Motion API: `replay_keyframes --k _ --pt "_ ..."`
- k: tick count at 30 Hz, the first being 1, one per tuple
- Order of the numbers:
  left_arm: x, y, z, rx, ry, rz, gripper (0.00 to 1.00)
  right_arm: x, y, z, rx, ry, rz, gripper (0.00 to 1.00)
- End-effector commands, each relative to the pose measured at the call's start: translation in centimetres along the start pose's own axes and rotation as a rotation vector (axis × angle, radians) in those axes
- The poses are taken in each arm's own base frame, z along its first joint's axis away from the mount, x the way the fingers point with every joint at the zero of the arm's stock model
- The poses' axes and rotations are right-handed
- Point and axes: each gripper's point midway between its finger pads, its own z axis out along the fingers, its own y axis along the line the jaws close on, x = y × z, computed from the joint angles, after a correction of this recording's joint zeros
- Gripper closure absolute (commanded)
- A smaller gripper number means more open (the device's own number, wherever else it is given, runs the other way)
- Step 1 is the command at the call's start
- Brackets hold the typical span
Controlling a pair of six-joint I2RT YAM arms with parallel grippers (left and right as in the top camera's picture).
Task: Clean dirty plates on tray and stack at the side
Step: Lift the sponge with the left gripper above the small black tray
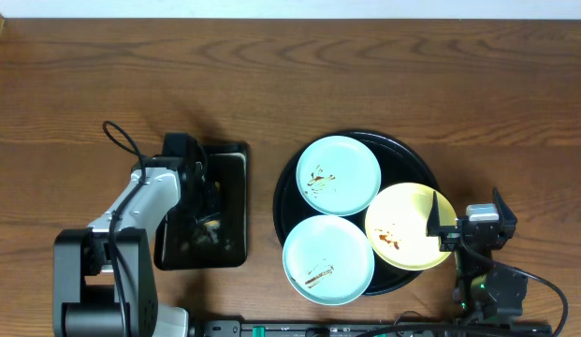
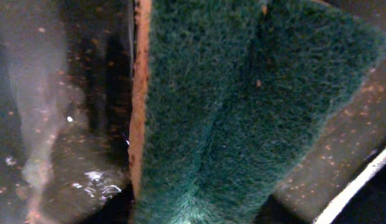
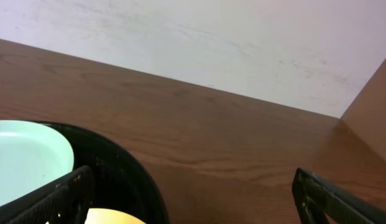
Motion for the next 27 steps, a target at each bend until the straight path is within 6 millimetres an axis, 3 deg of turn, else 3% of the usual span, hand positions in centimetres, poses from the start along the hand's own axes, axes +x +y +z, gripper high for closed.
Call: replay_keyframes --k 1,8,15,23,25,27 --pt "0.7 0.4 0.4 -0.018 0.027 -0.002 0.13 0.2 0.0 0.0 -0.001 0.005 0.011 0.01" --pt "0.1 0.3 0.3 -0.016 0.005 0.035 0.11 0.2 0.0 0.0 -0.001 0.005 0.011 0.01" --pt "-2.9 -0.1 -0.2 -0.014 -0.109 0.059 0.08 0.2 0.0 0.0 -0.002 0.005 0.011 0.01" --pt "-4.8 -0.8 -0.7 0.003 -0.184 0.097 0.08 0.2 0.0 0.0 -0.001 0.005 0.011 0.01" --pt "-5.1 -0.9 -0.7 0.007 -0.198 0.102 0.14 0.2 0.0 0.0 -0.002 0.005 0.011 0.01" --pt "-5.5 -1.0 -0.8 0.013 -0.215 0.103 0.34 0.2 0.0 0.0 -0.002 0.005 0.011 0.01"
